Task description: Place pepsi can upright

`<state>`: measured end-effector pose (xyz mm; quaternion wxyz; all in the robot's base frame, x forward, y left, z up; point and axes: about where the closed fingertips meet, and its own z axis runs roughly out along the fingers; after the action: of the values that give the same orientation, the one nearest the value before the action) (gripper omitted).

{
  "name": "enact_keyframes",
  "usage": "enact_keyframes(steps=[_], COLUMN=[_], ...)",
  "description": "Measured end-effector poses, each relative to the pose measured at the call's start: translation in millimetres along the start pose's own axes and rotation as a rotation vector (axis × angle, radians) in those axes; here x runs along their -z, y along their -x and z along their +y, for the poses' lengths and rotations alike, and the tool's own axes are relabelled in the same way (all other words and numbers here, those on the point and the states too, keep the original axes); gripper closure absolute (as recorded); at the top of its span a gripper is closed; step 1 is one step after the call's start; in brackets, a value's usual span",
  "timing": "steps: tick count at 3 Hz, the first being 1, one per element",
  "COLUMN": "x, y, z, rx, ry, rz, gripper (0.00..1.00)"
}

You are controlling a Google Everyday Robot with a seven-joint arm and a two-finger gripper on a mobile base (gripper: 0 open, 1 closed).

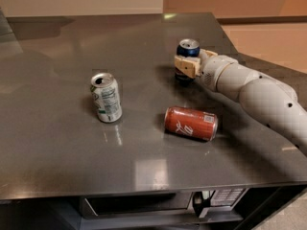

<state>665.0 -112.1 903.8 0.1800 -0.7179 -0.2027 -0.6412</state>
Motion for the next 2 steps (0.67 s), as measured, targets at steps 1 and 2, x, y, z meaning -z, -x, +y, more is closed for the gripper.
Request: enact_keyframes(steps=[1,2], x=[-0.9,-1.9], y=[-0.3,-0.6], z=[-1.3,-3.0], rx=[0.000,0.001], ry=[-0.002,-0.005], rz=[0.000,0.001], gripper=[0.17,0.00])
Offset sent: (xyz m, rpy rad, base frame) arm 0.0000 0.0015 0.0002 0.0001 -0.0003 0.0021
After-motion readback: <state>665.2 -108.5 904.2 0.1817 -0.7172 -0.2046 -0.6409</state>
